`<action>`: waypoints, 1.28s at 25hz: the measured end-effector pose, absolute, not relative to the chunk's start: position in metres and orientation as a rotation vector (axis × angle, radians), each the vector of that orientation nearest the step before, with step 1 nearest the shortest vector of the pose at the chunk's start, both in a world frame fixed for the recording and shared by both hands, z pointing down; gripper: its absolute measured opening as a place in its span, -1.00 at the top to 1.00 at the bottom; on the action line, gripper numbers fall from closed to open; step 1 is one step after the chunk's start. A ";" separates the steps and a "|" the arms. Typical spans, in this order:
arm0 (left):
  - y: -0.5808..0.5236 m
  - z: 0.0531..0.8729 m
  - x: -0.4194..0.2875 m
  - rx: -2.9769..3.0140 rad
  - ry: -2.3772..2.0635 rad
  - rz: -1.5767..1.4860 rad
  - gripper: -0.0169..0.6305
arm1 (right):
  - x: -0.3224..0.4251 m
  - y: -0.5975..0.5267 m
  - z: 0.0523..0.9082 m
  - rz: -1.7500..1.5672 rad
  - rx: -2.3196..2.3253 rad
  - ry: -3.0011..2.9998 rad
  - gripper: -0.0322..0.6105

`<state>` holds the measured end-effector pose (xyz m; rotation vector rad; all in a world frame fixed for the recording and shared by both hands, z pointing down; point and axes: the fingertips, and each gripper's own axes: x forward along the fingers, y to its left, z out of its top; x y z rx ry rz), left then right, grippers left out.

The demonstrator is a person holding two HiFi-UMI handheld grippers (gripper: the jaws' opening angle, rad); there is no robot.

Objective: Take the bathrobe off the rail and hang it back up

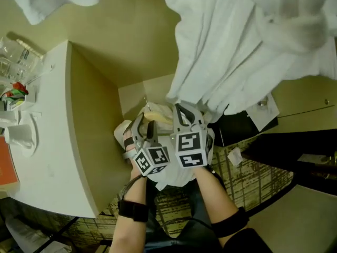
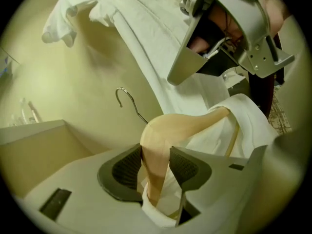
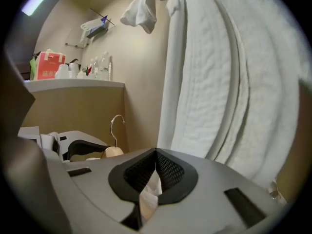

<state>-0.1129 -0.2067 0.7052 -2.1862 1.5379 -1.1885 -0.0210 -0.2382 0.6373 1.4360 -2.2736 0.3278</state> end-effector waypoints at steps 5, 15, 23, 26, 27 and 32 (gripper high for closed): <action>-0.174 0.623 -0.104 -2.160 1.628 -1.021 0.40 | -0.018 -0.216 0.570 0.254 1.439 -2.323 0.83; -0.127 0.451 -0.108 -2.091 1.647 -0.787 0.40 | -0.017 -0.177 0.428 0.076 1.467 -2.433 0.83; -0.121 0.289 -0.095 -1.986 1.622 -0.587 0.40 | -0.012 -0.153 0.266 -0.209 1.513 -2.557 0.83; -0.121 0.237 -0.095 -1.956 1.620 -0.509 0.40 | -0.013 -0.144 0.212 -0.322 1.531 -2.582 0.83; -0.121 0.220 -0.096 -1.946 1.621 -0.483 0.40 | -0.013 -0.142 0.196 -0.362 1.537 -2.588 0.83; -0.119 0.144 -0.101 -1.914 1.602 -0.375 0.40 | -0.020 -0.128 0.122 -0.567 1.565 -2.603 0.83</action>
